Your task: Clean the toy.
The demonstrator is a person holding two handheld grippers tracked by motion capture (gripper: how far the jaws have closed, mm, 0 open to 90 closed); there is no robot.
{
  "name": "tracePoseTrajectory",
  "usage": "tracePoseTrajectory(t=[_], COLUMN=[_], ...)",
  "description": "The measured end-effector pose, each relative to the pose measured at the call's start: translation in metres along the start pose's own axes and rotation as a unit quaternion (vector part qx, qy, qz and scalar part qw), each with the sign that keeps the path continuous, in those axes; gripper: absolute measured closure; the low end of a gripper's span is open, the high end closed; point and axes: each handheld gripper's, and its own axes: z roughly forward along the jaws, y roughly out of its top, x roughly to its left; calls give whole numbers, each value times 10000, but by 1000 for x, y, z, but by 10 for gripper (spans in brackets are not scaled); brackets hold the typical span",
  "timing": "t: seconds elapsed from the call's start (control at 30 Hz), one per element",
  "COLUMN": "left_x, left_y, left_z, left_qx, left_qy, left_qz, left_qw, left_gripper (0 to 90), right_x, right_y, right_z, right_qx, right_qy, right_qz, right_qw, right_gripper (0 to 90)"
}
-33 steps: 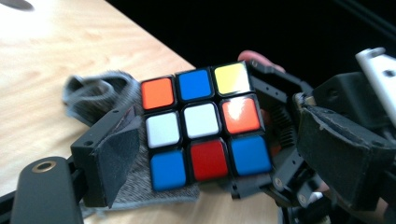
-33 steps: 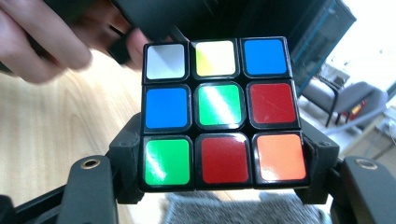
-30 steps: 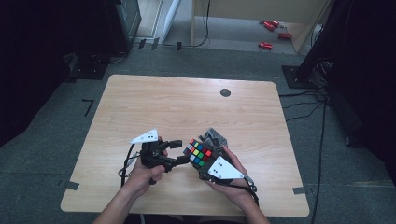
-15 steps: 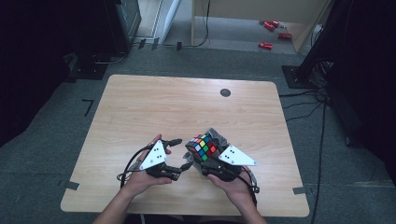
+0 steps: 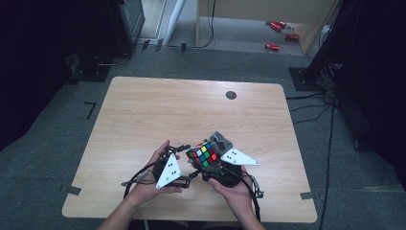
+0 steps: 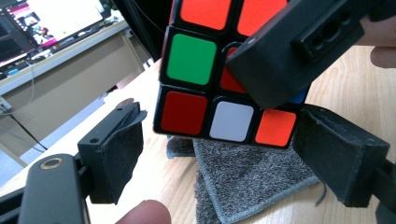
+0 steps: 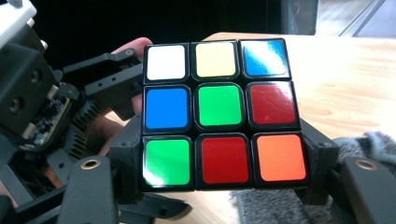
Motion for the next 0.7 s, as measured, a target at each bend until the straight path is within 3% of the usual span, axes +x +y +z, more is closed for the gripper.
tracePoseTrajectory(t=[0.07,0.3,0.4,0.57,0.7], left_x=[-1,-4,-5,3,9], left_y=[-1,-3,-4,-5,-10], left_z=[0,0,0,-3,-3], left_qx=[-36,-42,-10,-29,90], left_qy=[49,28,95,83,148], left_qz=[45,144,310,-73,-260], left_qw=[10000,9999,9995,9999,9995], left_gripper=[235,300,326,341,343], right_x=[1,4,2,-3,-2], right_y=[-1,-3,-4,-2,1], right_z=[2,7,9,7,1], right_qx=[75,320,368,215,-46], right_qy=[-9,31,64,246,99], right_qz=[55,303,339,189,-149], right_qw=[10000,9990,9987,9993,9998], right_gripper=[342,342,336,312,304])
